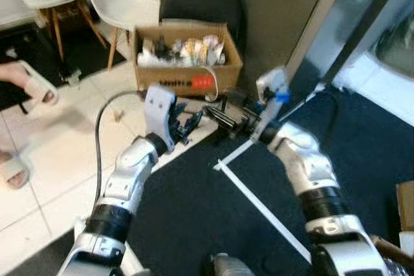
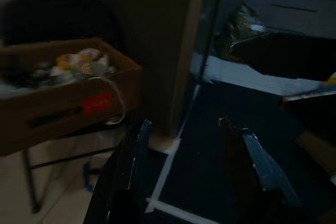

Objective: Picking trash to rubbish bin

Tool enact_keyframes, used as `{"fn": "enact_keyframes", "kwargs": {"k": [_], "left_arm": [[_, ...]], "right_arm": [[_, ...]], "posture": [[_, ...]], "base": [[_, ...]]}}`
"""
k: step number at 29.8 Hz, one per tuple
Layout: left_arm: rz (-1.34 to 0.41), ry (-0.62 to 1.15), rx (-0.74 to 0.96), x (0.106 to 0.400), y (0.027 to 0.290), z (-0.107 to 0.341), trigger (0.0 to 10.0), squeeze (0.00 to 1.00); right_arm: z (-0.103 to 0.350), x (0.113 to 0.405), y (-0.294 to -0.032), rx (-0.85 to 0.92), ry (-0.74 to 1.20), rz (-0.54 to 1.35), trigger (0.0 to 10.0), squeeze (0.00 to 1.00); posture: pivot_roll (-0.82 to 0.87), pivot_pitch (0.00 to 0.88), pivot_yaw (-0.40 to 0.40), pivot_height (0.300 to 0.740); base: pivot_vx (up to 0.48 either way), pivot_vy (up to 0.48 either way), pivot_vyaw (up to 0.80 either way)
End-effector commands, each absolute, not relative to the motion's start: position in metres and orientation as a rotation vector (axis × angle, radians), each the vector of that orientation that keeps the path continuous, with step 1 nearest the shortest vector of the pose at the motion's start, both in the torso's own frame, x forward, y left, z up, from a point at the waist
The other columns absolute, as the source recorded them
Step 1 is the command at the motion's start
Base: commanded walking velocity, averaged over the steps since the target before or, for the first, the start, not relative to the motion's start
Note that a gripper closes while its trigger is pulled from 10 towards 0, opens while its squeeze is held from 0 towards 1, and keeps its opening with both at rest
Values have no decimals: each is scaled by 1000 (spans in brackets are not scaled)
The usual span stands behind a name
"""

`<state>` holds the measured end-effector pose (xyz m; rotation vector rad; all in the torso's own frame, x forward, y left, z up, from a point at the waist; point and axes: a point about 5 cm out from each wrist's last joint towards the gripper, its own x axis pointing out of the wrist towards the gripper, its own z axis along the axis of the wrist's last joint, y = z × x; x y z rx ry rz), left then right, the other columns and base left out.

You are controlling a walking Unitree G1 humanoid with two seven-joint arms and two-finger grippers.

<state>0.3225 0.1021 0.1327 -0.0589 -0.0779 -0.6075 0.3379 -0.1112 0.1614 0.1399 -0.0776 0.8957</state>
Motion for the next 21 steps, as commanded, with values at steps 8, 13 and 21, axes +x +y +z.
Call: {"fn": "enact_keyframes", "kwargs": {"k": [8, 13, 21], "left_arm": [[-614, -71, -55, 321, 101, 130, 10000, 0], [-613, -73, -68, 322, 101, 130, 10000, 0], [-613, -73, -73, 322, 102, 130, 10000, 0]], "right_arm": [[162, 339, -117, 123, -81, 882, 10000, 0], [163, 339, -117, 117, -82, 883, 10000, 0], [163, 339, -116, 112, -82, 886, 10000, 0]], "posture": [[-21, 0, -32, 740], [-25, 0, -30, 740], [-25, 0, -30, 740]], "base": [[-427, 0, 0], [-201, 0, 0], [0, 0, 0]]}}
